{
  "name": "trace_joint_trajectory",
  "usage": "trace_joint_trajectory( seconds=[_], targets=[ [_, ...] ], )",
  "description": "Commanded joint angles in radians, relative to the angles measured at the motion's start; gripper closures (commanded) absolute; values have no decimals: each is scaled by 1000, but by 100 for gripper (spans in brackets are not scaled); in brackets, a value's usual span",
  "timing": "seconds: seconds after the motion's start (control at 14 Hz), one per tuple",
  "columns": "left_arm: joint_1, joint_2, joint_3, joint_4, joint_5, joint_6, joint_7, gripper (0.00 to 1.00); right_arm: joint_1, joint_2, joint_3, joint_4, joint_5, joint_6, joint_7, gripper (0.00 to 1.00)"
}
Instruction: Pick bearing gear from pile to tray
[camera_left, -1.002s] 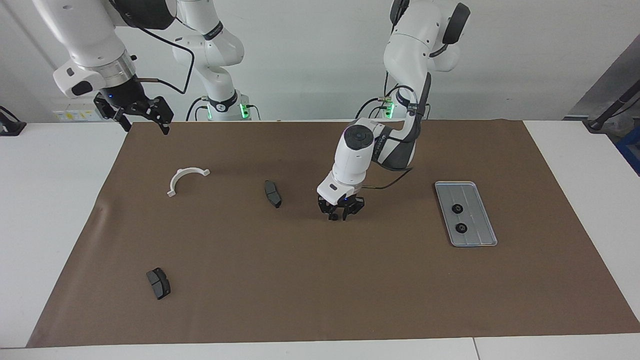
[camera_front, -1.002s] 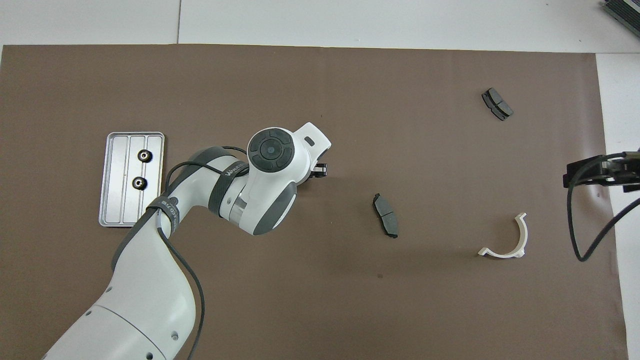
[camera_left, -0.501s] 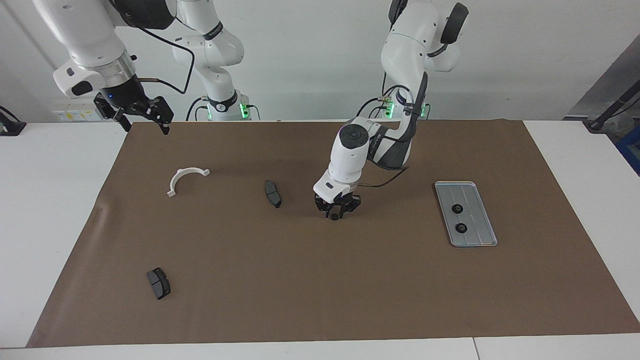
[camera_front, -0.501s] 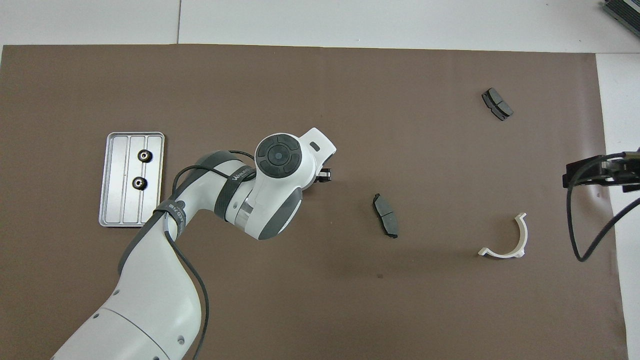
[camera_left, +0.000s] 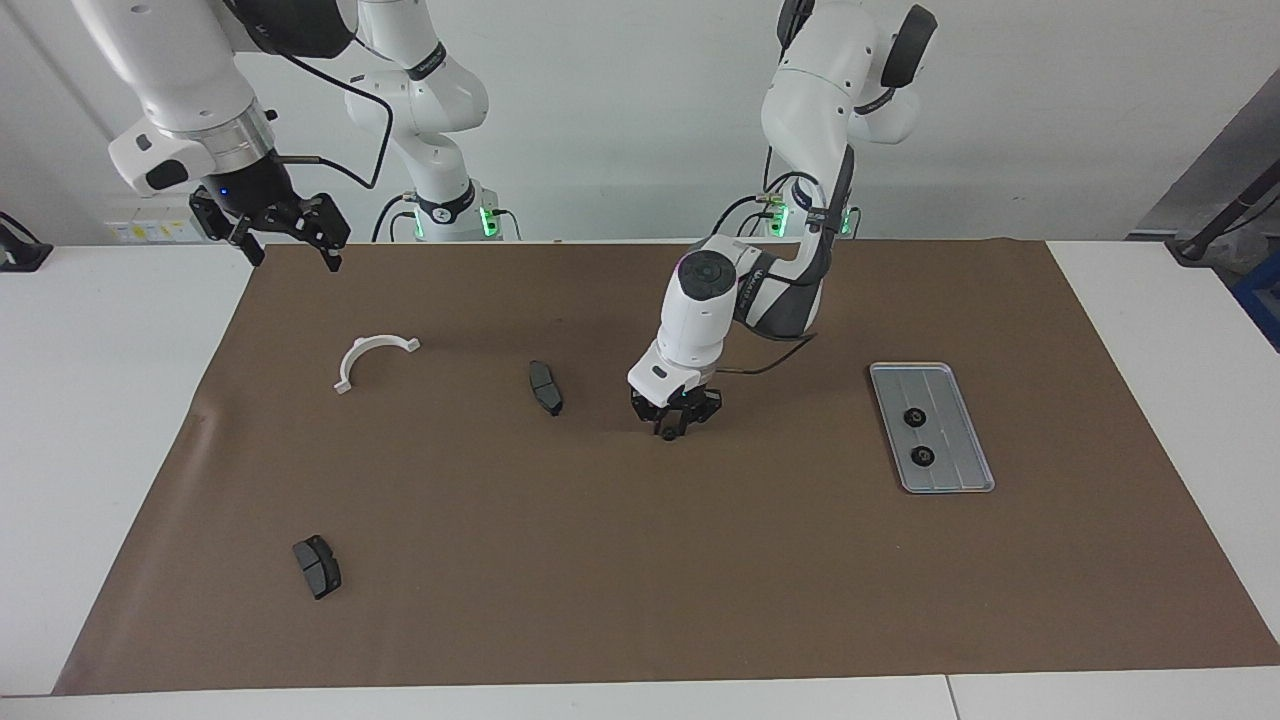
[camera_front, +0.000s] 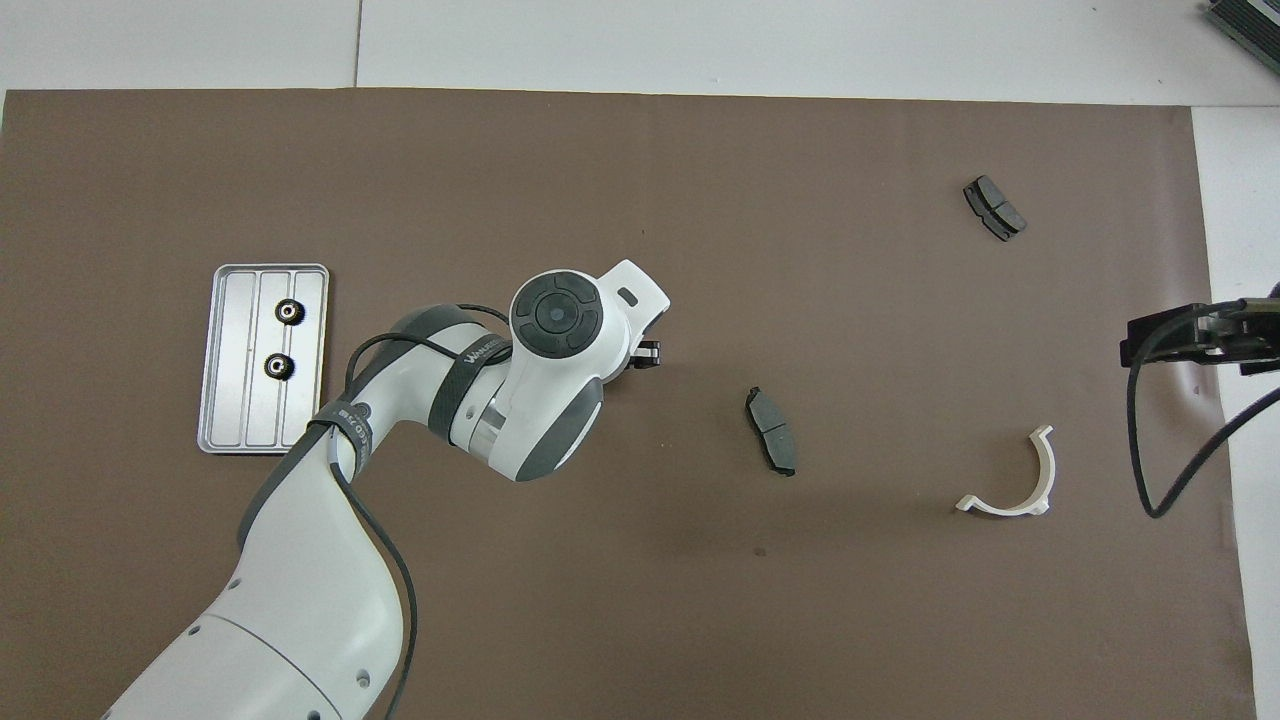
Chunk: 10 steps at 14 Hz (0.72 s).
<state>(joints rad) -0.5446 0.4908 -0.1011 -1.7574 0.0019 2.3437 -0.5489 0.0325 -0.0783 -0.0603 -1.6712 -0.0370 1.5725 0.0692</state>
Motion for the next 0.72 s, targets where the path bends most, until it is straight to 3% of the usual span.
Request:
trace_joint_trajectory(
  seconds=[0.0,0.64],
  targets=[
    [-17,-23,17,-27,-8,3,-9,61,-6,-6,1,2,22,6,-14,0],
    [-15,-23,15,-25,-8,5,-11,83,-5,-12,1,2,54,6,-12,0]
  ],
)
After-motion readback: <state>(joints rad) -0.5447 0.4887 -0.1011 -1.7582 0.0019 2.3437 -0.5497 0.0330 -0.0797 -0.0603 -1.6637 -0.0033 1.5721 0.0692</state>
